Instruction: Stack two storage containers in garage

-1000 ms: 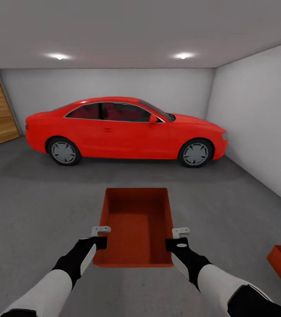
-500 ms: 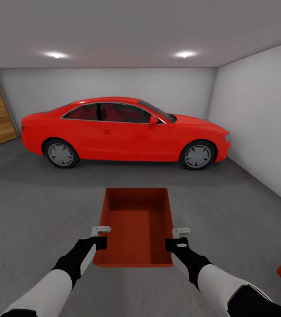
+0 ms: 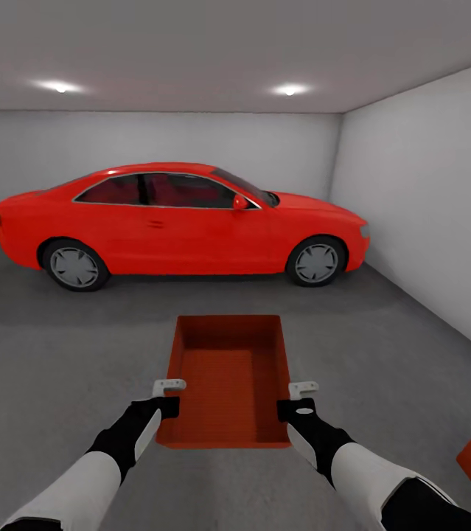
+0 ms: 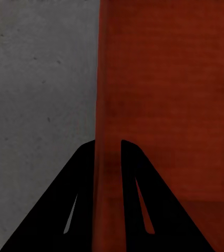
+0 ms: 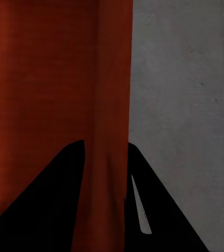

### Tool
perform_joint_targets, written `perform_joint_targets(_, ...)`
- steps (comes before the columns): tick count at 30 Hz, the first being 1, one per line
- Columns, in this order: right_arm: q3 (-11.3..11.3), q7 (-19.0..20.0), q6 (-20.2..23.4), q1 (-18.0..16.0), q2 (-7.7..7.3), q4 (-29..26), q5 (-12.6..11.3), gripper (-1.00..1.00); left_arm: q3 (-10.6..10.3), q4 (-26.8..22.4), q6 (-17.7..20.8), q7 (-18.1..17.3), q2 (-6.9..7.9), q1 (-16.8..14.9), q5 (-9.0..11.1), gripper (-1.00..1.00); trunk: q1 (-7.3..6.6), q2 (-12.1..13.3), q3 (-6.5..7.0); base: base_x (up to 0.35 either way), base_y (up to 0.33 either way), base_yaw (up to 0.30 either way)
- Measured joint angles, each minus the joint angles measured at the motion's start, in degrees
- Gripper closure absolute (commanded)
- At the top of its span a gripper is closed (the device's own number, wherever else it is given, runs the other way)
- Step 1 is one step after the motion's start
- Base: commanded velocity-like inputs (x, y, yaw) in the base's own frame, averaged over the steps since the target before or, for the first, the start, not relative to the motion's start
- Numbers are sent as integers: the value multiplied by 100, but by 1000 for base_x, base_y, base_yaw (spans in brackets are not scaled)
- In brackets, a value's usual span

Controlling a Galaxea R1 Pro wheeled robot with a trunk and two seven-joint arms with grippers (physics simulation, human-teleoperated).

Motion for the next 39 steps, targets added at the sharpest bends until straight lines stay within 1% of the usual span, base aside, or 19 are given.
perform_joint_targets(39,-7,2,0,0,0,0,9,100,1,-1,0,0,0,0,0,100,0,0,0,322,0,-255)
